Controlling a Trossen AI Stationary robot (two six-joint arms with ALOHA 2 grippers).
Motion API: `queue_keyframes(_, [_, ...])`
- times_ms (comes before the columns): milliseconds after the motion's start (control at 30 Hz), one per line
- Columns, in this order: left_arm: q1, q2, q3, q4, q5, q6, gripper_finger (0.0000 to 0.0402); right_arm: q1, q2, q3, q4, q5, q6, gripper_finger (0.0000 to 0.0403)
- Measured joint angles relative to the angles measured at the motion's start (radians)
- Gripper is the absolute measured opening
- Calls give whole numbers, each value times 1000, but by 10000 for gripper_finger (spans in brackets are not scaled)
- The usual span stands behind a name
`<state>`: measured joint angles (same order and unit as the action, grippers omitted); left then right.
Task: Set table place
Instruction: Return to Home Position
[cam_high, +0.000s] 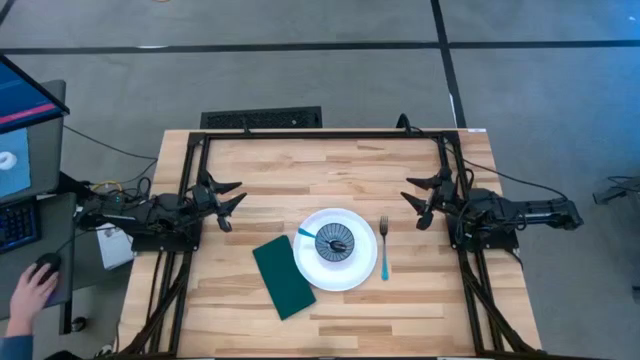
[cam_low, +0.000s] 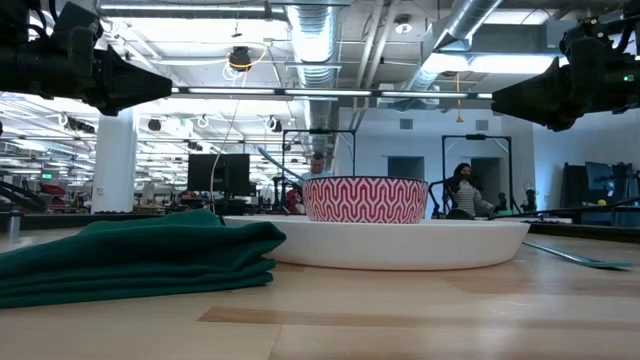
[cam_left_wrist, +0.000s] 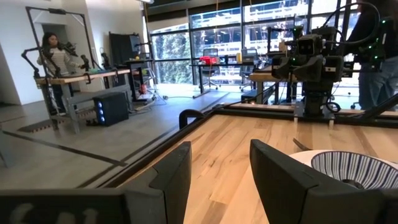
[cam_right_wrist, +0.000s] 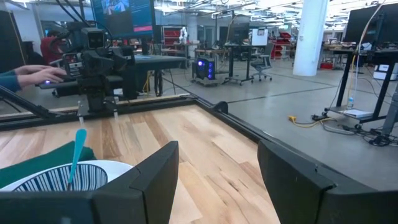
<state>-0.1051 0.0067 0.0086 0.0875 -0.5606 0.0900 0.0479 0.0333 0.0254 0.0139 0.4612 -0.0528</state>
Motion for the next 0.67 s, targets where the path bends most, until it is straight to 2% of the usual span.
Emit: queue_keyframes(667, [0, 0, 0, 0, 0, 0, 155, 0, 0, 0, 0, 0, 0, 244])
